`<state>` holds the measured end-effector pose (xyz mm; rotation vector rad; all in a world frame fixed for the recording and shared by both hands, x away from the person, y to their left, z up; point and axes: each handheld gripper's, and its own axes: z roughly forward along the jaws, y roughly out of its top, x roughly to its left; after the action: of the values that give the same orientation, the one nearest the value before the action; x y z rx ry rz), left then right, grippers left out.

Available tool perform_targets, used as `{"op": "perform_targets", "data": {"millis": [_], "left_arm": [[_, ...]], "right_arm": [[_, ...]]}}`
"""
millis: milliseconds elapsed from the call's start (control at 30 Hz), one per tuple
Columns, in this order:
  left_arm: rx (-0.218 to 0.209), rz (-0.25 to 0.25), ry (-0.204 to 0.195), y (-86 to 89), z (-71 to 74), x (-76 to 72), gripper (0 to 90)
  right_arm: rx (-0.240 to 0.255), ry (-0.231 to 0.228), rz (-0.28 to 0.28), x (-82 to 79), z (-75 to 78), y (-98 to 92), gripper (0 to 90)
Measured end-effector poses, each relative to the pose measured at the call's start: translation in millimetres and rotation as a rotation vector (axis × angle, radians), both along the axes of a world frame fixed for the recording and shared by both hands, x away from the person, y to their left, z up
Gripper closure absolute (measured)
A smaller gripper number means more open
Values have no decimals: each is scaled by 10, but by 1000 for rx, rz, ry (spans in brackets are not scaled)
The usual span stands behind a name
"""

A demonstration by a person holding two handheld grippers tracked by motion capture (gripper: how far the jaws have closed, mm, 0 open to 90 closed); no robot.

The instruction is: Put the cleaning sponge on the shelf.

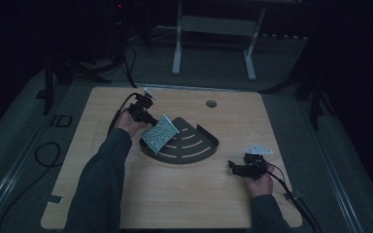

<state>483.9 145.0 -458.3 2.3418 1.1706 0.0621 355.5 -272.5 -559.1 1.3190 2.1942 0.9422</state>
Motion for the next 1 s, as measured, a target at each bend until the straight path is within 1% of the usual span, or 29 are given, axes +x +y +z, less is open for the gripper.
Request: {"op": "perform_targets", "data": {"millis": [300,433,567,667,700,867,1000], "left_arm": [[41,-10,13,-55,-96,13,898],[51,-18,13,-80,-133,12,897],[89,-17,12,-98,-168,17,897],[95,-21,15,-105,-187,14,896],[108,-21,15,-118,-202,10,896],[144,-33,7,-157,-218,3,895],[149,-39,18,-185,-252,0,892]], "right_arm": [[0,0,0,0,0,0,180],[0,0,0,0,0,0,180],[0,-1,1,0,0,0,180],[0,0,0,0,0,0,180],[0,0,0,0,0,0,180],[0,0,0,0,0,0,180],[1,0,0,0,0,0,180]]}}
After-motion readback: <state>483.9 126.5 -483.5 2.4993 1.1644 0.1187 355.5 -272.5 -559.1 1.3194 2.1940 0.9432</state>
